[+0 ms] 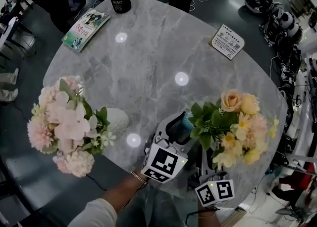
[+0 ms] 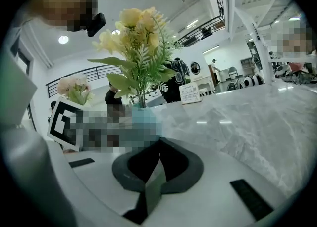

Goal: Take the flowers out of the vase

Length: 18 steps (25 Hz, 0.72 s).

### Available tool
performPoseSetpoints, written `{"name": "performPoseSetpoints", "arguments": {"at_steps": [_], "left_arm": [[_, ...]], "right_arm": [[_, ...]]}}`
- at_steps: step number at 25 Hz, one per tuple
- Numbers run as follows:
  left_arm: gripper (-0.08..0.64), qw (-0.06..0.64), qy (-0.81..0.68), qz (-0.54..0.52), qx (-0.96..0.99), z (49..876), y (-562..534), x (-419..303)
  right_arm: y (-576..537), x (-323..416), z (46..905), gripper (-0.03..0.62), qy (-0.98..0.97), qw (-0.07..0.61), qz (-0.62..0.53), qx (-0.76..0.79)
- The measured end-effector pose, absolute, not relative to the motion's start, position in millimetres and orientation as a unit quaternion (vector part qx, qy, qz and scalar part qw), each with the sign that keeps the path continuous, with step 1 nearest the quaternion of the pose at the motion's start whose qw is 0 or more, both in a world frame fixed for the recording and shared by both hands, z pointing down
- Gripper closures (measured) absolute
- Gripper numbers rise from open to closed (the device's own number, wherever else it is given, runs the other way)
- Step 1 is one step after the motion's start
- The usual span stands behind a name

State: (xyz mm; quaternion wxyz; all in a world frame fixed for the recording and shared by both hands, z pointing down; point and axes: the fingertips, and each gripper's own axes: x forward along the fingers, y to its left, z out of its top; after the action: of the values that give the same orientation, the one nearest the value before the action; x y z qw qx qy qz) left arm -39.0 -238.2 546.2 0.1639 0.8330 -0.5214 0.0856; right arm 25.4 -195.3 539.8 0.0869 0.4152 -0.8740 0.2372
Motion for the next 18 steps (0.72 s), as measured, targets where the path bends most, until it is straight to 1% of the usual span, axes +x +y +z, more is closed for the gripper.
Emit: {"name": "performPoseSetpoints", "arguments": {"at_steps": [8, 9, 11, 18], "left_arm": [[0.285, 0.166, -0.516, 0.088, 0.836, 549.3, -236.5, -37.8], [0.285, 0.166, -0.516, 0.087, 0.836, 549.4, -236.4, -37.9], [0.285, 0.167, -0.516, 0.087, 0.835, 549.6, -236.2, -38.1], [0.285, 0.167, -0.516, 0.087, 0.835, 549.8, -235.7, -38.1]], "right_arm": [[-211.7, 15.8, 515.1, 0.586, -0.903, 0.043, 0.194, 0.381], [-213.1, 13.2, 512.6, 0.575, -0.907, 0.040, 0.190, 0.375], [-215.6, 7.8, 508.8, 0.487, -0.913, 0.039, 0.184, 0.362], [-224.4, -2.6, 494.6, 0.483, -0.922, 0.016, 0.171, 0.348]]}}
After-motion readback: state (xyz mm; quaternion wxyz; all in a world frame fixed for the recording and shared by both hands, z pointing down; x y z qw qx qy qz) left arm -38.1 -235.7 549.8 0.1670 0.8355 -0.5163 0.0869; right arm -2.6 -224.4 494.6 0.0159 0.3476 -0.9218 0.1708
